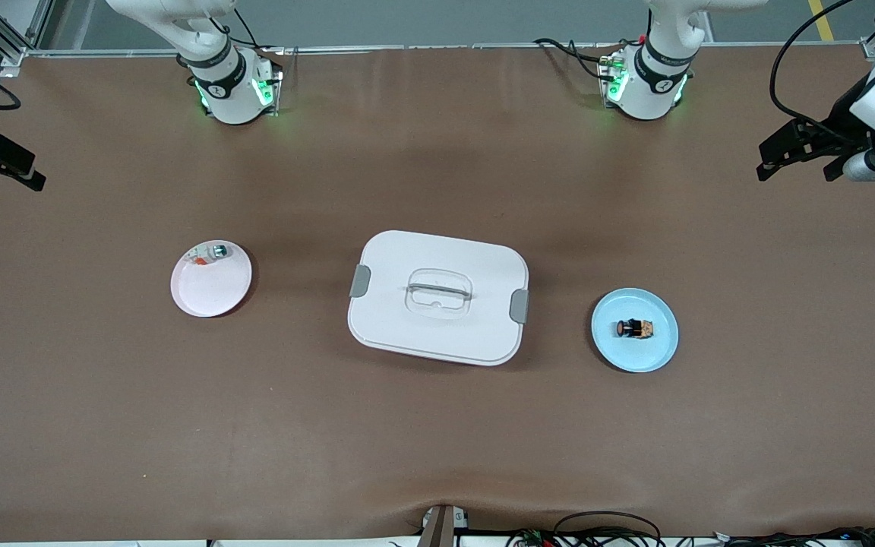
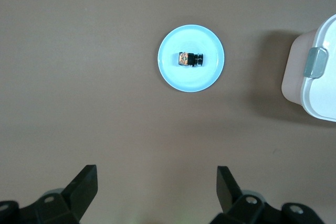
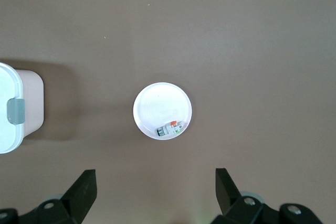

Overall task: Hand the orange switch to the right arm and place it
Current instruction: 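Move the left gripper over the orange switch on the blue plate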

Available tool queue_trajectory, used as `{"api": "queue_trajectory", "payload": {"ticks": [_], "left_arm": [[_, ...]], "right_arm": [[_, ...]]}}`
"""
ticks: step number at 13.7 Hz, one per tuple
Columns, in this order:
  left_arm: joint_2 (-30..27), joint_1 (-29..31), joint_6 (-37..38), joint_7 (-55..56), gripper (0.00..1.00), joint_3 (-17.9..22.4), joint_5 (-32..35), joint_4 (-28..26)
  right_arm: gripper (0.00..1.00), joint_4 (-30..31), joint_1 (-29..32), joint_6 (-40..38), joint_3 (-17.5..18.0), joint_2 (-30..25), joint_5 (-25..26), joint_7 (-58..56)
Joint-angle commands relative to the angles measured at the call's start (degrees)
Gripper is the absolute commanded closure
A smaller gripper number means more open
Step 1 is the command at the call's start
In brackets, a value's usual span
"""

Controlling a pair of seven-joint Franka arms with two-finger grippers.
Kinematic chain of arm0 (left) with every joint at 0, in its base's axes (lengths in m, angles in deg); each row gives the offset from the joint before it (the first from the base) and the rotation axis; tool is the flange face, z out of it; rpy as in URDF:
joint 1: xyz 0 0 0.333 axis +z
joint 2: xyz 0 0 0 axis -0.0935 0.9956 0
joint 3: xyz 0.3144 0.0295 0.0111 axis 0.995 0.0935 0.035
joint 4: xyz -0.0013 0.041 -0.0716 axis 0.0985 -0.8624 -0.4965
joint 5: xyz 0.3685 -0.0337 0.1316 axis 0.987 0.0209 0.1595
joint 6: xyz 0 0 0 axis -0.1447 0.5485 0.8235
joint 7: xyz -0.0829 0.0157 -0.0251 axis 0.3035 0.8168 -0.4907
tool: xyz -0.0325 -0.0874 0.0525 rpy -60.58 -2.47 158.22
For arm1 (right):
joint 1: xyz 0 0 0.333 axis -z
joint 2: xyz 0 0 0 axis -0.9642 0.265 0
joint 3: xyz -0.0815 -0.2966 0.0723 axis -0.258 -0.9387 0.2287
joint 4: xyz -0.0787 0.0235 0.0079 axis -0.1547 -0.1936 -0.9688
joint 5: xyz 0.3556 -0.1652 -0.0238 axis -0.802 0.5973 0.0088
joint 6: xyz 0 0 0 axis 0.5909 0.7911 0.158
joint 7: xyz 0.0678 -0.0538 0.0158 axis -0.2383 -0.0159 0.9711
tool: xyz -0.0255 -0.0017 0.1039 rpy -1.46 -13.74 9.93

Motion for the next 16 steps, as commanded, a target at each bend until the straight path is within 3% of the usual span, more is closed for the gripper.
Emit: {"api": "queue_trajectory", "payload": {"ticks": [1,9,16], "left_arm": [[0.1,0.3,0.3,-1.0,0.00,-0.3,0.8,0.9],[1.1,0.2,0.3,0.1,0.00,-0.3,0.3,2.0],[9.0,-0.3,-2.5,0.3,0.00,-0.5,0.1,2.2]], "right_arm": [[0.00,0.0,1.1,0.1,0.9,-0.6,0.7,0.6],[0.00,0.0,1.1,0.0,0.9,-0.6,0.7,0.6],[0.00,0.0,1.1,0.1,0.9,-0.6,0.6,0.6]]}}
